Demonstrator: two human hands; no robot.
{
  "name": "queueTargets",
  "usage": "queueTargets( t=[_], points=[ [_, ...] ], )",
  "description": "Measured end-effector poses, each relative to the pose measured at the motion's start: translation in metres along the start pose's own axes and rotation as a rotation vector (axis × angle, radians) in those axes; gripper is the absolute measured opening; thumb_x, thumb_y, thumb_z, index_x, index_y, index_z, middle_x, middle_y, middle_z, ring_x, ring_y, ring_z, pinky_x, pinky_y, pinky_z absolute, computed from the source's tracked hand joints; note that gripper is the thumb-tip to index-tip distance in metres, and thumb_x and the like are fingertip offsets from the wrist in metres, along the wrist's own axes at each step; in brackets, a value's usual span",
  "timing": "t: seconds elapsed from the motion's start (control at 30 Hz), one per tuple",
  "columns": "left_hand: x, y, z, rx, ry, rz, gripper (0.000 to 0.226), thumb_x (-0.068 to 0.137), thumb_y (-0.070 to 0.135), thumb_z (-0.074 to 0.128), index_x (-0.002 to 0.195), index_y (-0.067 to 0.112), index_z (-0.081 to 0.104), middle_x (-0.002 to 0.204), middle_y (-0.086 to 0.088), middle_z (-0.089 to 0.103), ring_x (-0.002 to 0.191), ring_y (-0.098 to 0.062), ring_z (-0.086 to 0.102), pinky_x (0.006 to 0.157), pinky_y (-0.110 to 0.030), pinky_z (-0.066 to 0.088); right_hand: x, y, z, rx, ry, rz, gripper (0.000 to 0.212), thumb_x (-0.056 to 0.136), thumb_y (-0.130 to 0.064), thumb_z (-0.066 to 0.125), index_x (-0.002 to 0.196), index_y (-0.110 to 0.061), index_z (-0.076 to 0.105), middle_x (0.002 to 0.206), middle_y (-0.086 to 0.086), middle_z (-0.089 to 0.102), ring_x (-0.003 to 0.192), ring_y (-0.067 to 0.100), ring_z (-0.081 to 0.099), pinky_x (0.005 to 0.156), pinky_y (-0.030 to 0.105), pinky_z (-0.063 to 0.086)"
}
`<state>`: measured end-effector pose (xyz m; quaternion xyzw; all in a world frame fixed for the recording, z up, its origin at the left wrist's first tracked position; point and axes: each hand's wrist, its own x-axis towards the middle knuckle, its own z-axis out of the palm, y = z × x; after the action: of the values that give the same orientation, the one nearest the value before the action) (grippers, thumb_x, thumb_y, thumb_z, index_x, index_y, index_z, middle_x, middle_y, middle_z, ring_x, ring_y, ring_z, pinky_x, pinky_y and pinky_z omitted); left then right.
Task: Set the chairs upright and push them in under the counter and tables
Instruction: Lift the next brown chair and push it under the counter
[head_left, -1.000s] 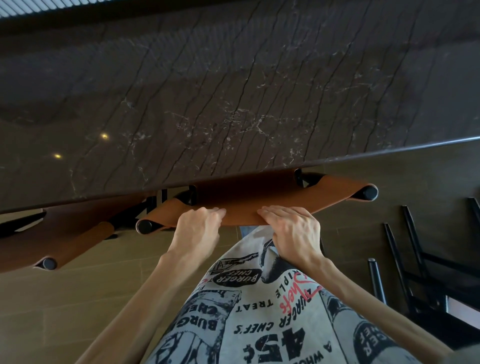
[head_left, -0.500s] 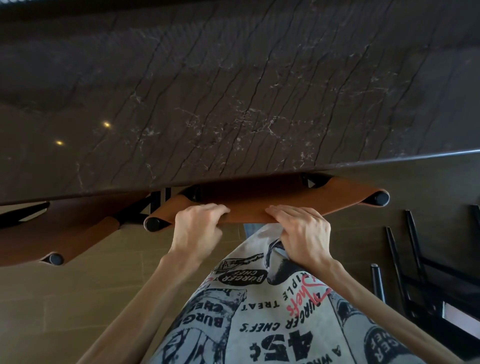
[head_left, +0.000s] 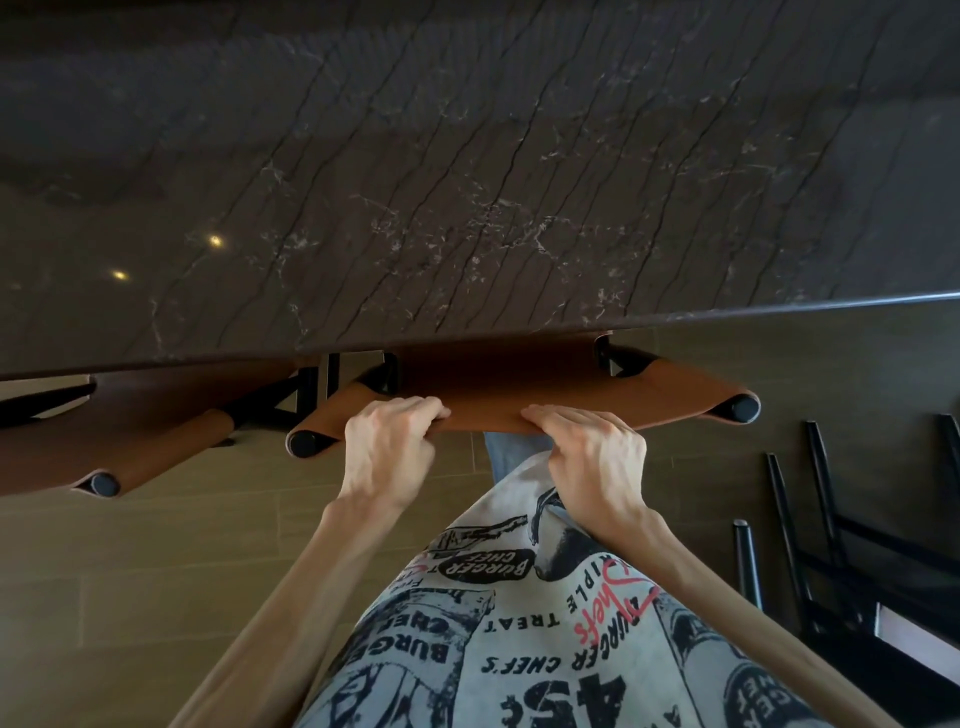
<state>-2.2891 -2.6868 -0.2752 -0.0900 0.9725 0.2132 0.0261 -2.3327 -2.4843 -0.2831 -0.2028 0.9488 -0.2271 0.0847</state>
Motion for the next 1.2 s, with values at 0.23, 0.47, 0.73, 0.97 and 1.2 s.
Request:
queueTargets(
  t=[0.23, 0.47, 0.73, 0.97, 1.2],
  points=[
    [-0.011, 0.002, 0.008, 0.001, -0.010, -0.040, 0.042, 0.049, -0.019, 0.073, 0.079, 0.010, 0.077, 0.077, -0.001, 0.075, 0.070, -0.027, 0.071, 0.056, -0.031, 0.050, -0.010, 0.004, 0.009, 0.040, 0.011, 0.018, 0.054, 0.053, 0.010, 0.070, 0.098, -0.021, 0.076, 0.100, -0.008, 0.074, 0.093, 0.010, 0.069, 0.077, 0.019, 0.045],
    [-0.007, 0.002, 0.002, 0.037, 0.006, -0.005, 0.031, 0.059, -0.014, 0.073, 0.080, 0.008, 0.075, 0.078, -0.003, 0.075, 0.067, -0.029, 0.070, 0.054, -0.030, 0.046, -0.008, 0.003, 0.011, 0.059, 0.064, -0.012, 0.049, 0.058, 0.001, 0.056, 0.096, -0.021, 0.076, 0.098, -0.008, 0.075, 0.091, 0.009, 0.068, 0.075, 0.019, 0.045],
    [-0.002, -0.008, 0.001, 0.041, -0.019, -0.016, 0.036, 0.058, -0.017, 0.068, 0.082, 0.007, 0.075, 0.081, -0.004, 0.075, 0.073, -0.028, 0.071, 0.052, -0.031, 0.051, -0.003, -0.001, 0.019, 0.095, 0.058, -0.034, 0.047, 0.059, -0.001, 0.055, 0.097, -0.022, 0.076, 0.099, -0.009, 0.074, 0.093, 0.008, 0.068, 0.079, 0.019, 0.045],
    [-0.002, -0.003, 0.010, 0.046, -0.016, 0.002, 0.030, 0.061, -0.013, 0.071, 0.082, 0.008, 0.074, 0.080, -0.003, 0.074, 0.071, -0.027, 0.070, 0.054, -0.027, 0.043, 0.000, 0.009, 0.016, 0.067, 0.035, -0.016, 0.048, 0.059, 0.006, 0.065, 0.098, -0.019, 0.076, 0.099, -0.006, 0.075, 0.093, 0.012, 0.070, 0.080, 0.024, 0.049],
    [-0.005, -0.003, 0.016, 0.064, -0.003, 0.015, 0.037, 0.052, -0.017, 0.070, 0.080, 0.007, 0.073, 0.079, -0.003, 0.074, 0.070, -0.026, 0.069, 0.059, -0.024, 0.038, -0.004, 0.011, 0.018, 0.074, 0.033, -0.016, 0.047, 0.060, 0.010, 0.068, 0.098, -0.018, 0.076, 0.099, -0.004, 0.075, 0.090, 0.015, 0.071, 0.076, 0.025, 0.051]
  ],
)
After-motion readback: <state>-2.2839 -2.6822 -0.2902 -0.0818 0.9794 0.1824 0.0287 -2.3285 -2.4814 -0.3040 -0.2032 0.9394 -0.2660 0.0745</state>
